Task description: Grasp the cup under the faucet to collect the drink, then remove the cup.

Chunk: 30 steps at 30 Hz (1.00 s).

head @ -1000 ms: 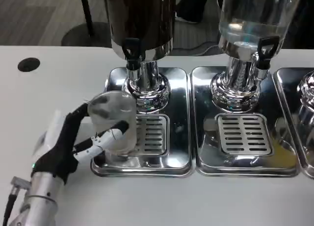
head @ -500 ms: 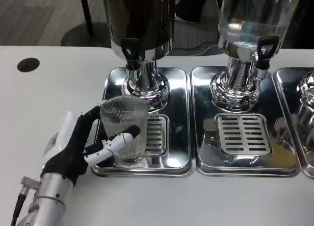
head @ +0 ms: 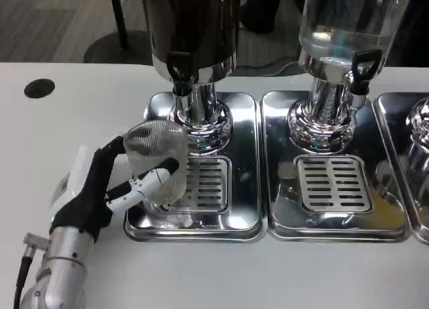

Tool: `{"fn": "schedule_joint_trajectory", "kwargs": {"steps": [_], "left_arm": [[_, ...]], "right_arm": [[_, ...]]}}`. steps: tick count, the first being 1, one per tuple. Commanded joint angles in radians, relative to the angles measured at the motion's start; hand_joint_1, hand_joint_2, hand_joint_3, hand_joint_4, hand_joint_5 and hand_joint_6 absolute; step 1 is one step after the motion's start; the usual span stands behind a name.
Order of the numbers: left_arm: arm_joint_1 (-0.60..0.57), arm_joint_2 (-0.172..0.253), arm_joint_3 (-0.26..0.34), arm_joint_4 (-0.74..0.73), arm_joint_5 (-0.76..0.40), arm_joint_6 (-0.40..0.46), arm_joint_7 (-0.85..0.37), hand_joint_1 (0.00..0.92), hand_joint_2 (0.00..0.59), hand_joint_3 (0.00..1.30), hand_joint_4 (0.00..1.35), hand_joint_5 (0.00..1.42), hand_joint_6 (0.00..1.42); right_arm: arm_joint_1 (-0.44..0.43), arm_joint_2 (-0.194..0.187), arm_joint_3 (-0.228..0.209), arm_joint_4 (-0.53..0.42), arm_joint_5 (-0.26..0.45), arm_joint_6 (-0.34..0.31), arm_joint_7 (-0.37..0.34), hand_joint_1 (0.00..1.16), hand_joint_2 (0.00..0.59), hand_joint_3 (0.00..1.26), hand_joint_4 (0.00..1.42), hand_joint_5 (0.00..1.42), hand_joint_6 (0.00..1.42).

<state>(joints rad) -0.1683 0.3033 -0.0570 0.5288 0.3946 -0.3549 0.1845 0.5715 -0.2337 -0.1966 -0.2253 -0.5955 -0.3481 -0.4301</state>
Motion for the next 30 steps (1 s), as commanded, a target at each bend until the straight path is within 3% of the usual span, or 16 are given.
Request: {"fn": "schedule_joint_trajectory", "kwargs": {"steps": [1, 16, 24, 27, 30], "left_arm": [[-0.042, -0.014, -0.006, 0.038, -0.008, -0.021, 0.029, 0.330, 0.267, 0.43, 0.39, 0.21, 0.09], [-0.066, -0.033, -0.096, 0.080, 0.033, -0.026, 0.073, 0.330, 0.268, 0.43, 0.39, 0.21, 0.09], [-0.056, -0.037, -0.103, 0.086, 0.022, -0.031, 0.077, 0.330, 0.268, 0.43, 0.39, 0.21, 0.09], [-0.059, -0.034, -0.101, 0.089, 0.017, -0.031, 0.077, 0.327, 0.264, 0.42, 0.34, 0.21, 0.08], [-0.062, -0.032, -0.100, 0.093, 0.009, -0.033, 0.070, 0.308, 0.245, 0.36, 0.20, 0.20, 0.08]], "right_arm": [[0.009, 0.003, -0.015, -0.017, 0.013, -0.015, -0.002, 0.47, 0.553, 0.13, 0.09, 0.03, 0.00], [0.006, 0.001, -0.029, -0.003, 0.030, -0.016, -0.001, 0.47, 0.553, 0.13, 0.09, 0.03, 0.00], [-0.005, -0.003, -0.028, 0.000, 0.033, -0.011, 0.003, 0.47, 0.553, 0.13, 0.09, 0.03, 0.00], [-0.006, -0.002, -0.028, 0.002, 0.033, -0.011, 0.003, 0.47, 0.553, 0.13, 0.09, 0.03, 0.00], [-0.007, -0.002, -0.030, 0.004, 0.036, -0.012, 0.002, 0.47, 0.553, 0.13, 0.09, 0.03, 0.00]]}}
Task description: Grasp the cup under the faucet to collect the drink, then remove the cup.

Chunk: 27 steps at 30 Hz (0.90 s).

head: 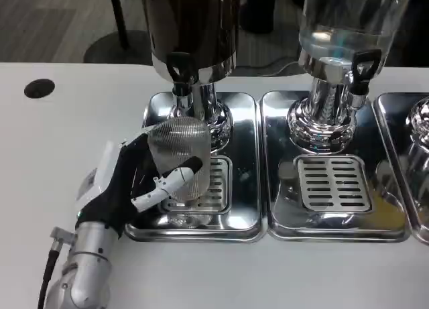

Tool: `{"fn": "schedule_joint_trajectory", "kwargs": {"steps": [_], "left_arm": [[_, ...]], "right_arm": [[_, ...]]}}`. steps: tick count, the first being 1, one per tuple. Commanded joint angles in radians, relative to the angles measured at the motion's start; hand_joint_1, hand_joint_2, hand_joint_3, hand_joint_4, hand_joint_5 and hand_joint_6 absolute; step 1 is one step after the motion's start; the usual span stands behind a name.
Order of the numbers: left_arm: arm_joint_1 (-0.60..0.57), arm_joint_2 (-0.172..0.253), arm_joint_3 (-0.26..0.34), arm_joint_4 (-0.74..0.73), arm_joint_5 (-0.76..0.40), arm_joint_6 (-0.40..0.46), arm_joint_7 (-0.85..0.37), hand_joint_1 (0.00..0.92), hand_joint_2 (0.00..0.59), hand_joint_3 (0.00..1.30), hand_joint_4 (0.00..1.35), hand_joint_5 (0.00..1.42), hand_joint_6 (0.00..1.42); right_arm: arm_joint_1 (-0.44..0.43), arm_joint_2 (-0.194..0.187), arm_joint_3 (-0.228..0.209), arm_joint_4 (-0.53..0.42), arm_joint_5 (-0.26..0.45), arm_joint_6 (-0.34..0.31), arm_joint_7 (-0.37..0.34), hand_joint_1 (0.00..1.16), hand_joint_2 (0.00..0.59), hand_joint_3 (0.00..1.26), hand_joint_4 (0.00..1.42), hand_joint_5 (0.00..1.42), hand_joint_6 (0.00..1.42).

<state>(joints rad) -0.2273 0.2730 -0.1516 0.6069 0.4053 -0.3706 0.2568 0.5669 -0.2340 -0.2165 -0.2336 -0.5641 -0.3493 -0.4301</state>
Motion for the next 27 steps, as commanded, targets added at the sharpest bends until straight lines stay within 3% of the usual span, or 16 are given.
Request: {"fn": "schedule_joint_trajectory", "kwargs": {"steps": [1, 4, 10, 19, 27], "left_arm": [[-0.003, -0.002, -0.005, 0.016, -0.005, -0.018, -0.006, 0.292, 0.234, 0.34, 0.15, 0.18, 0.08], [-0.003, -0.002, -0.002, 0.019, -0.017, -0.023, -0.018, 0.248, 0.198, 0.23, 0.05, 0.16, 0.08], [0.003, 0.001, 0.004, 0.021, -0.034, -0.036, -0.044, 0.199, 0.128, 0.07, 0.00, 0.12, 0.06], [0.011, 0.010, 0.004, 0.013, -0.040, -0.044, -0.050, 0.179, 0.098, 0.03, 0.00, 0.10, 0.06], [0.027, 0.022, 0.000, -0.012, -0.033, -0.038, -0.057, 0.136, 0.038, 0.00, 0.00, 0.07, 0.02]], "right_arm": [[-0.002, -0.002, -0.011, 0.013, 0.006, -0.012, 0.002, 0.47, 0.553, 0.13, 0.09, 0.03, 0.00], [0.001, -0.003, -0.015, 0.014, 0.009, -0.015, 0.001, 0.47, 0.553, 0.13, 0.09, 0.03, 0.00], [0.005, 0.001, -0.020, 0.015, 0.019, -0.028, -0.001, 0.47, 0.553, 0.13, 0.10, 0.04, 0.00], [0.011, 0.003, -0.023, 0.015, 0.024, -0.042, -0.003, 0.47, 0.556, 0.14, 0.10, 0.04, 0.00], [0.014, 0.005, -0.024, 0.017, 0.029, -0.050, -0.003, 0.48, 0.560, 0.14, 0.11, 0.04, 0.00]]}}
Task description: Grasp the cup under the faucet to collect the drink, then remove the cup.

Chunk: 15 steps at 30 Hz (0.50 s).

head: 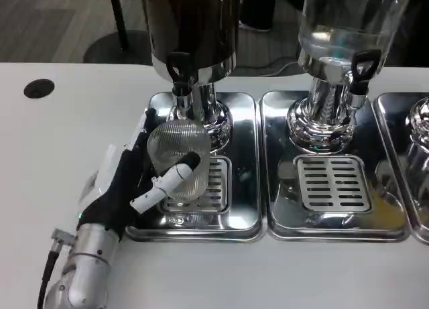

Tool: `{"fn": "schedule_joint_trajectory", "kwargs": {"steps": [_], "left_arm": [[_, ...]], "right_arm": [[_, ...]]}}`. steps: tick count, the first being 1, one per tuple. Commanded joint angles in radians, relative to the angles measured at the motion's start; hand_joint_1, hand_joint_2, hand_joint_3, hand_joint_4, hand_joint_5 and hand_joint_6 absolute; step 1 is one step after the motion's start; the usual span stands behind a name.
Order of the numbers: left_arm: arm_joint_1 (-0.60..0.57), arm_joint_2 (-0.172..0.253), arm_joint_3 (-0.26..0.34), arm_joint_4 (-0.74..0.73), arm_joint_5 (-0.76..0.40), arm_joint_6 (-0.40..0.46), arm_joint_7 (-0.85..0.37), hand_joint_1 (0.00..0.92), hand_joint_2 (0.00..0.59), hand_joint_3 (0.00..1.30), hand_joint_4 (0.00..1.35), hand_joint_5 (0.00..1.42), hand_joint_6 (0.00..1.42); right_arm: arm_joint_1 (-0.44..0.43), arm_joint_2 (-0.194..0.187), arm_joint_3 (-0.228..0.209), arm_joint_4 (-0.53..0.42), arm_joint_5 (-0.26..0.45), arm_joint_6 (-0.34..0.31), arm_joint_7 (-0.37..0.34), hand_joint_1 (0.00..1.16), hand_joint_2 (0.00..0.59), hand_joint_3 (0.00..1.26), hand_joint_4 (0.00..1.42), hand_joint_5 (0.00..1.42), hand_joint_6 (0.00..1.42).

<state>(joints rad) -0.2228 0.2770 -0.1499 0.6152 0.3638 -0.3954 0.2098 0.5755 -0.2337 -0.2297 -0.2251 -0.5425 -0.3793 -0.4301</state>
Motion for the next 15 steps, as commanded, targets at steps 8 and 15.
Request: {"fn": "schedule_joint_trajectory", "kwargs": {"steps": [8, 15], "left_arm": [[0.061, 0.025, 0.005, -0.075, 0.005, -0.004, -0.013, 0.151, 0.033, 0.00, 0.00, 0.04, 0.00], [0.131, 0.019, 0.046, -0.165, -0.006, 0.003, 0.016, 0.141, 0.027, 0.00, 0.00, 0.05, 0.00]], "right_arm": [[0.011, 0.007, -0.014, 0.011, 0.009, -0.029, -0.004, 0.48, 0.561, 0.14, 0.11, 0.04, 0.00], [0.012, 0.009, -0.011, 0.016, 0.004, -0.031, -0.003, 0.48, 0.561, 0.14, 0.11, 0.04, 0.00]]}}
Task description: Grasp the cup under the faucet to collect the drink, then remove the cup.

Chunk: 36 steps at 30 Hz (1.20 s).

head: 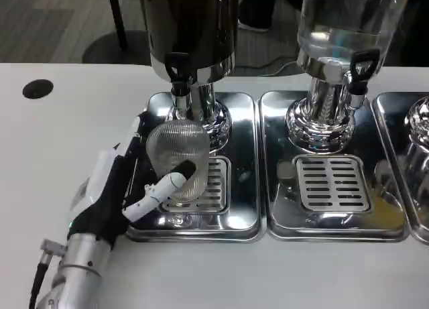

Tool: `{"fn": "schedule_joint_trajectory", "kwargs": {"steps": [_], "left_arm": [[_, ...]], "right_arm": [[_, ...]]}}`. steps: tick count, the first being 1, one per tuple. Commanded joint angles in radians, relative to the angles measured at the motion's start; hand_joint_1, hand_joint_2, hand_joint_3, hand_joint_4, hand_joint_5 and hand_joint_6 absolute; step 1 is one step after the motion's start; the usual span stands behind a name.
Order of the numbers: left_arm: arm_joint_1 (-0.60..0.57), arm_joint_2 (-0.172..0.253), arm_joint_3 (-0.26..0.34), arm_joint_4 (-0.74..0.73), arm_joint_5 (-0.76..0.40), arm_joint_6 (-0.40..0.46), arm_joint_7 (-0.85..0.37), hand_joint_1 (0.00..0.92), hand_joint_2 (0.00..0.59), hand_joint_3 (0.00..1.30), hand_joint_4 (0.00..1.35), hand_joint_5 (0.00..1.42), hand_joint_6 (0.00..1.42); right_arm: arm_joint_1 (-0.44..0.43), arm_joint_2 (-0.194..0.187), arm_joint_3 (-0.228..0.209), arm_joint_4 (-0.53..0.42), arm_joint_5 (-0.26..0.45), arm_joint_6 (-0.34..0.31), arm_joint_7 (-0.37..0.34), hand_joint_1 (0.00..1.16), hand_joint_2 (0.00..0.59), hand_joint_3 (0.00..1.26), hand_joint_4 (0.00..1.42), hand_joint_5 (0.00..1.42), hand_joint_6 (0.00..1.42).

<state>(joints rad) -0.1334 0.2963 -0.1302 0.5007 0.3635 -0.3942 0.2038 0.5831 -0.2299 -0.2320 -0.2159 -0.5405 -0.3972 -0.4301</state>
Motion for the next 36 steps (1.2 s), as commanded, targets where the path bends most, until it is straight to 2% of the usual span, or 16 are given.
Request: {"fn": "schedule_joint_trajectory", "kwargs": {"steps": [1, 6, 10, 16, 19, 23, 28, 32, 36], "left_arm": [[0.057, -0.003, 0.037, -0.069, -0.011, 0.002, 0.027, 0.139, 0.027, 0.00, 0.00, 0.06, 0.00], [0.107, -0.012, 0.076, -0.135, -0.026, 0.009, 0.033, 0.125, 0.028, 0.00, 0.00, 0.07, 0.00], [0.132, -0.027, 0.101, -0.176, -0.047, 0.027, 0.024, 0.119, 0.052, 0.00, 0.00, 0.10, 0.00], [0.155, -0.038, 0.127, -0.284, -0.084, 0.099, -0.014, 0.110, 0.087, 0.00, 0.02, 0.13, 0.01], [0.158, -0.037, 0.134, -0.342, -0.092, 0.138, -0.035, 0.096, 0.097, 0.04, 0.04, 0.14, 0.02], [0.157, -0.033, 0.141, -0.459, -0.089, 0.223, -0.078, 0.095, 0.107, 0.07, 0.07, 0.16, 0.02], [0.149, -0.003, 0.136, -0.598, -0.033, 0.338, -0.130, 0.096, 0.108, 0.08, 0.07, 0.18, 0.03], [0.139, 0.004, 0.133, -0.680, -0.011, 0.415, -0.172, 0.084, 0.108, 0.09, 0.07, 0.19, 0.03], [0.120, 0.022, 0.111, -0.766, 0.040, 0.484, -0.212, 0.082, 0.108, 0.09, 0.07, 0.19, 0.03]], "right_arm": [[0.003, 0.007, -0.006, 0.008, -0.001, -0.012, -0.003, 0.48, 0.561, 0.14, 0.11, 0.05, 0.00], [-0.001, 0.011, 0.001, 0.007, -0.008, -0.010, 0.000, 0.48, 0.562, 0.14, 0.11, 0.05, 0.00], [-0.001, 0.012, 0.002, 0.009, -0.008, -0.011, 0.001, 0.48, 0.562, 0.14, 0.11, 0.05, 0.00], [0.000, 0.012, 0.002, 0.012, -0.006, -0.017, 0.001, 0.48, 0.562, 0.14, 0.11, 0.05, 0.00], [0.000, 0.013, 0.003, 0.015, -0.005, -0.020, 0.000, 0.48, 0.562, 0.14, 0.11, 0.05, 0.00], [0.003, 0.017, 0.003, 0.023, -0.002, -0.030, -0.002, 0.48, 0.562, 0.14, 0.11, 0.05, 0.00], [0.008, 0.020, -0.002, 0.030, 0.005, -0.044, -0.004, 0.48, 0.562, 0.14, 0.11, 0.05, 0.00], [0.011, 0.020, -0.005, 0.033, 0.008, -0.052, -0.003, 0.48, 0.562, 0.14, 0.11, 0.05, 0.00], [0.013, 0.021, -0.007, 0.032, 0.012, -0.056, -0.002, 0.48, 0.562, 0.14, 0.11, 0.05, 0.00]]}}
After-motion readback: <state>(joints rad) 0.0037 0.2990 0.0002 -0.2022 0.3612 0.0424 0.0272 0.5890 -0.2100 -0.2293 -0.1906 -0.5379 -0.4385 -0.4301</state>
